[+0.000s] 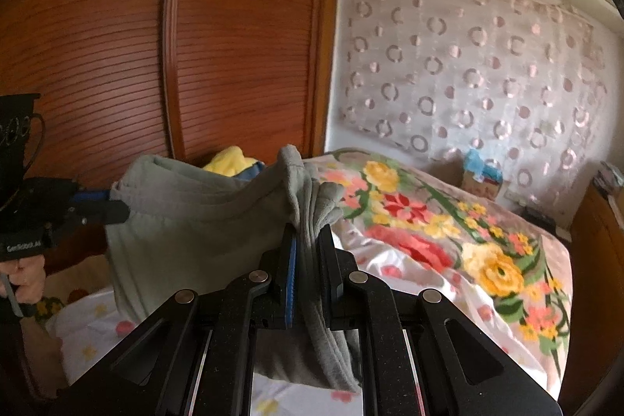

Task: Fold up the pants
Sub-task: 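Carry the held pants with both grippers over the blue jeans stack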

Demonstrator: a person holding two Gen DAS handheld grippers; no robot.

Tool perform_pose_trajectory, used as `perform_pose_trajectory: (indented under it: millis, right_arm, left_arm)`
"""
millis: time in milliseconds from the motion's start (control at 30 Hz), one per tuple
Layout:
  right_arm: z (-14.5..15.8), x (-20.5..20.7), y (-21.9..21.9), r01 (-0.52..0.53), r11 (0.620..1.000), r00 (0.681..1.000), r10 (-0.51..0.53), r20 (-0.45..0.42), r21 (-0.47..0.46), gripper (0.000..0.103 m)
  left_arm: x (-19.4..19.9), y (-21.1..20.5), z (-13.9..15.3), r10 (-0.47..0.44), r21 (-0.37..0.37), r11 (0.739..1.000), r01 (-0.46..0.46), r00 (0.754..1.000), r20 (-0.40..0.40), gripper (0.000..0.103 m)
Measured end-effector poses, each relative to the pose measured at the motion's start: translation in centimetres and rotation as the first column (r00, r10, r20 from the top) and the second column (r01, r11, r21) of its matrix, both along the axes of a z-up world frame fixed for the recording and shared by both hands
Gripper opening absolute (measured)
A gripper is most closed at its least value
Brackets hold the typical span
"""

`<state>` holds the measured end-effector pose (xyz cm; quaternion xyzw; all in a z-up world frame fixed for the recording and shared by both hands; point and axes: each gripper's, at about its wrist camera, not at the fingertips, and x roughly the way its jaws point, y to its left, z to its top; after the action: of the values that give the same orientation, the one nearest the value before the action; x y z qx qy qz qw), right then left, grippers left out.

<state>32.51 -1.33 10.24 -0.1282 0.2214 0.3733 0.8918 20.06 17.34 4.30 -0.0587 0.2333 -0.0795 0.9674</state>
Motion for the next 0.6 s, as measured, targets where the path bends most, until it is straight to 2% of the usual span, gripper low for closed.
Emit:
perform_pose_trajectory:
  millis: [333, 467, 600]
  right_arm:
    - [-2.6, 4.6, 7.2, -0.083, 0.994, 0.996, 0.085, 0.025, -0.075, 0.007]
    - [-3.1, 6.7, 9.5, -0.117, 0.991, 0.993, 0.116, -0.017, -0.058, 0.007]
    - [-3.6, 7.6, 12.1, -0.180, 0.982, 0.984, 0.180, -0.009, -0.058, 0.007]
  left_arm:
    - [0.4, 2.5, -3.1, 0.131, -0.029, 0.991, -0.131, 0.991, -0.006, 0.013]
    - [0.2, 3.1, -3.7, 0.200, -0.062, 0.978, -0.198, 0.980, 0.015, 0.013]
    - [-0.1, 3.6, -4.7, 0.254, -0.075, 0.965, -0.252, 0.967, 0.015, 0.013]
